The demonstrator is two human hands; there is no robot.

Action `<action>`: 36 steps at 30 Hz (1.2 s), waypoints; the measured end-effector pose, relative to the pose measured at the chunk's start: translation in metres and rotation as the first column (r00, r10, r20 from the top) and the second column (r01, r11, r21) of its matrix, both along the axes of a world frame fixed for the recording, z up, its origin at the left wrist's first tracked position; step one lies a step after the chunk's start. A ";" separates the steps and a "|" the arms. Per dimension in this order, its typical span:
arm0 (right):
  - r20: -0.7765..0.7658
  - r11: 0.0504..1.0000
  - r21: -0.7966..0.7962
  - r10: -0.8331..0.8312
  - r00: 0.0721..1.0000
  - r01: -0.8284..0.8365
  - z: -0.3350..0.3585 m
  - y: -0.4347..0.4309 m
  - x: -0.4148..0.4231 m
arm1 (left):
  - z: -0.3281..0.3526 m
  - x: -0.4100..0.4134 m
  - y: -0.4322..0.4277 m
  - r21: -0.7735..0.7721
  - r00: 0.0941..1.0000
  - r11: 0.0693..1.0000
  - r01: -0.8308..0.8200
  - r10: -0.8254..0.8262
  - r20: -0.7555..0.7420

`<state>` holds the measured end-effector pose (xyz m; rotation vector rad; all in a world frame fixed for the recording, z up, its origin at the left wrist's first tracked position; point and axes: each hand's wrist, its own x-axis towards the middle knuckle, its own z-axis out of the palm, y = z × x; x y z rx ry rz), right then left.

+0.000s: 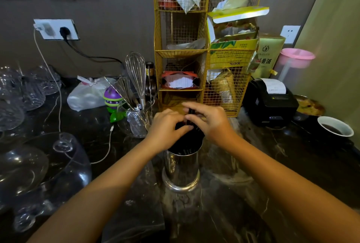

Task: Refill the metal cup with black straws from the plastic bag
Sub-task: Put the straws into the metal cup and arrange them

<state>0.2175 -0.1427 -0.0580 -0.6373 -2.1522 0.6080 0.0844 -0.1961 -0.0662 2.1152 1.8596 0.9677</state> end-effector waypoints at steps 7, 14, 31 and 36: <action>0.265 0.992 0.117 -0.072 0.962 0.042 -0.033 -0.001 0.002 | -0.009 -0.004 -0.005 0.018 0.982 0.997 -0.081 0.083 -0.171; 0.503 1.000 -0.021 -0.005 0.864 0.018 -0.022 -0.008 0.006 | -0.009 -0.005 -0.008 -0.026 0.984 0.998 -0.061 0.056 -0.166; 0.500 0.973 -0.060 0.223 0.837 -0.223 0.023 -0.069 -0.048 | -0.004 -0.064 -0.082 0.066 0.934 0.959 -0.277 0.284 -0.218; 0.573 0.946 -0.146 0.320 0.754 -0.291 -0.030 -0.092 -0.062 | -0.056 -0.072 -0.116 -0.119 0.924 0.938 -0.325 0.288 -0.252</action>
